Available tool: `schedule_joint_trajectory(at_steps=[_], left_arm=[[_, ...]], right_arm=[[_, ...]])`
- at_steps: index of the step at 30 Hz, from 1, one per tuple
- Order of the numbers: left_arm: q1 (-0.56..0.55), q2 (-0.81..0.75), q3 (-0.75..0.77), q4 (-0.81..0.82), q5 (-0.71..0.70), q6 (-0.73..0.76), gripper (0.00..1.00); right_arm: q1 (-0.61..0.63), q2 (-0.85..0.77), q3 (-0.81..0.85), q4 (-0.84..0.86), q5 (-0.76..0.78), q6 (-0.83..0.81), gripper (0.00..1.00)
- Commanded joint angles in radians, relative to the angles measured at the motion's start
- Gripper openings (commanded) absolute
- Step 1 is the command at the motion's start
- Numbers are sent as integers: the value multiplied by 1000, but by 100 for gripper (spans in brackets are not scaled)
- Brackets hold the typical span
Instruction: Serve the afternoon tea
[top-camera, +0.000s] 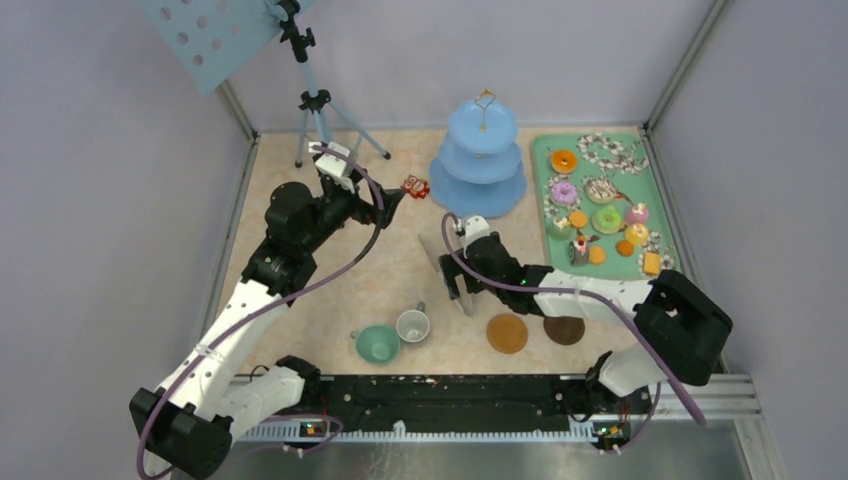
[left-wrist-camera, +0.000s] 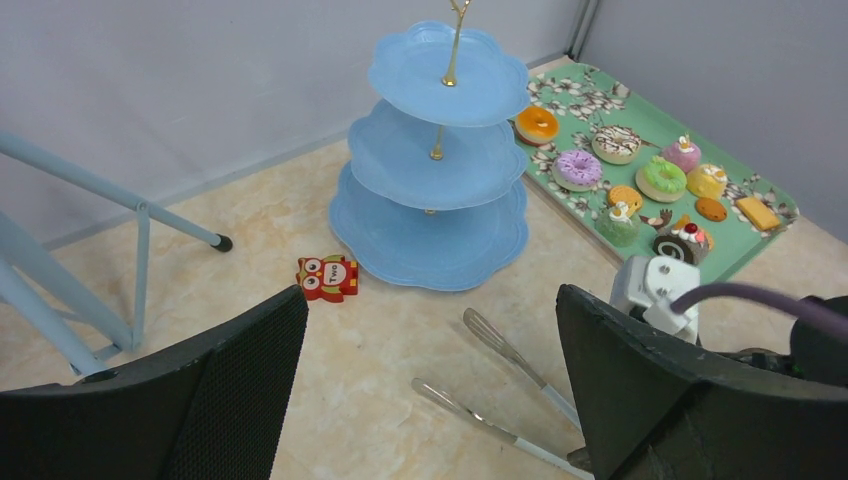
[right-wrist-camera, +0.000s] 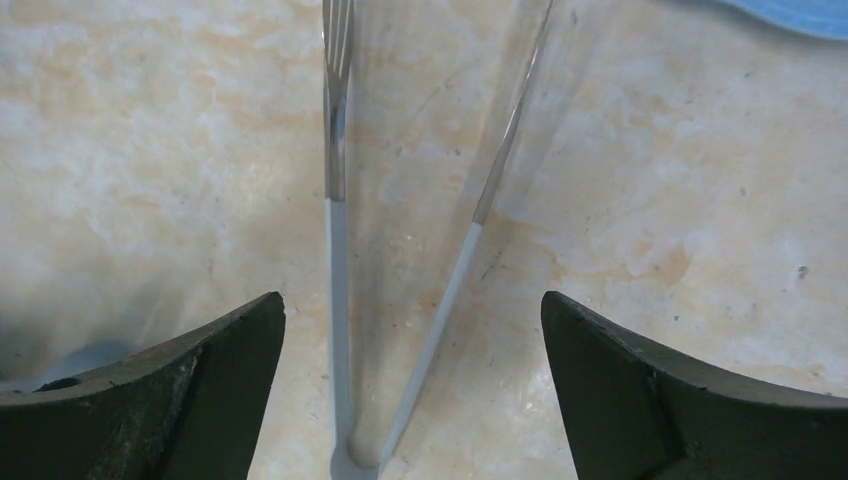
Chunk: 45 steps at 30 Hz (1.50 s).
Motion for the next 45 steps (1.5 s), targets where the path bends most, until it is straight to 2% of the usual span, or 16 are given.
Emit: schedule_joint_trajectory(at_steps=[1, 6, 14, 23, 27, 29, 34, 37, 45], left_arm=[[-6, -20, -13, 59, 12, -5, 99], [-5, -14, -16, 62, 8, -2, 99], [-6, -3, -15, 62, 15, -4, 99], [-6, 0, -16, 64, 15, -5, 99], [-6, 0, -17, 64, 15, -6, 99], [-5, 1, -17, 64, 16, -6, 99], [-6, -2, -19, 62, 9, -3, 99], [-6, -4, -18, 62, 3, -1, 99], [-8, 0, -2, 55, 15, -11, 99]], right_arm=[[21, 55, -83, 252, -54, -77, 98], [103, 133, -96, 348, 138, -97, 98], [115, 233, -143, 480, 220, -61, 93], [146, 324, -134, 545, 270, -13, 78], [146, 317, -140, 546, 268, 2, 63], [145, 311, -130, 537, 255, -3, 60], [145, 260, -71, 408, 277, 18, 59], [138, 191, -9, 253, 284, 49, 59], [0, -2, 94, -184, 106, 170, 54]])
